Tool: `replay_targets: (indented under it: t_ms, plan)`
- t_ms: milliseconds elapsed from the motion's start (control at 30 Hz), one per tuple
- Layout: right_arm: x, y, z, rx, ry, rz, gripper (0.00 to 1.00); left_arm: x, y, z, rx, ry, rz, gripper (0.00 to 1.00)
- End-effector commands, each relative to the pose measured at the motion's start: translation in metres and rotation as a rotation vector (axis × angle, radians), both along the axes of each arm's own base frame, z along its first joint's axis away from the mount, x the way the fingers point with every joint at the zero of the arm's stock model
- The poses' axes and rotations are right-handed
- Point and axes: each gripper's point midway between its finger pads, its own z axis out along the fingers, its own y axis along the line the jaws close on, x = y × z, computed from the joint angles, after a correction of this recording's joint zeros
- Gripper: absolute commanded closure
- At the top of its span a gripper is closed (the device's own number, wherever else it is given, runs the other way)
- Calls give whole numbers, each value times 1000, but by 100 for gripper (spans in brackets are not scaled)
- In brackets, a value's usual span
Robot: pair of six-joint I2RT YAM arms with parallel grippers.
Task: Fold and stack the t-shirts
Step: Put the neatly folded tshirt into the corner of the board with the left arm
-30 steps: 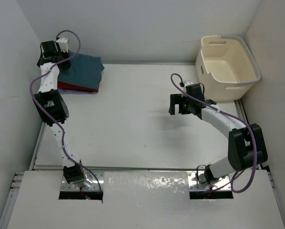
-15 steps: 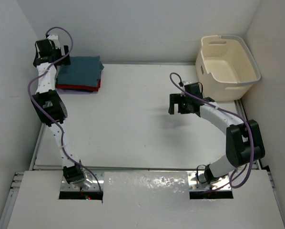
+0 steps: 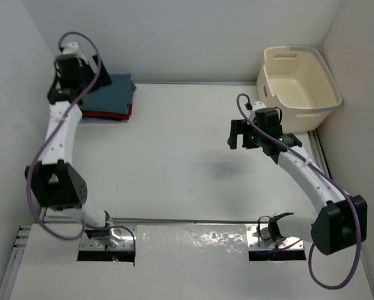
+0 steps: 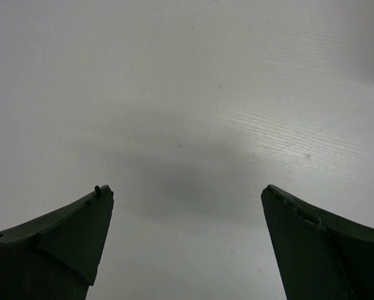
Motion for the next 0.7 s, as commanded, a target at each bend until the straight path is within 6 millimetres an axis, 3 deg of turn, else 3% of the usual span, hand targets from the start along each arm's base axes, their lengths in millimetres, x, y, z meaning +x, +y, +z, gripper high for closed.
replay_targets:
  t_ms: [0, 33, 67, 100, 133, 267, 400, 667]
  plan:
    - [-19, -10, -1, -33, 7, -4, 1, -52, -64, -21, -92, -14, 13, 0]
    - [-21, -15, -2, -45, 1, -22, 1, -65, -80, -30, -118, -14, -23, 0]
    - [-26, -22, -8, -69, 10, -43, 1, -75, -91, -26, -169, -62, -38, 0]
    - [-28, -25, -9, -73, 0, -56, 1, -103, -100, -46, -199, -58, -52, 0]
    - [-32, -29, -6, -76, -23, -68, 1, -114, -102, -54, -225, -67, -47, 0]
    - [-45, -44, -27, -108, -16, -132, 1, -148, -105, -71, -315, -62, 13, 0]
    - [-44, -51, -25, -105, -33, -204, 1, -154, -125, -79, -326, -22, -58, 0]
    - [-50, -67, -14, -139, -100, -255, 1, -150, -120, -83, -303, 1, -19, 0]
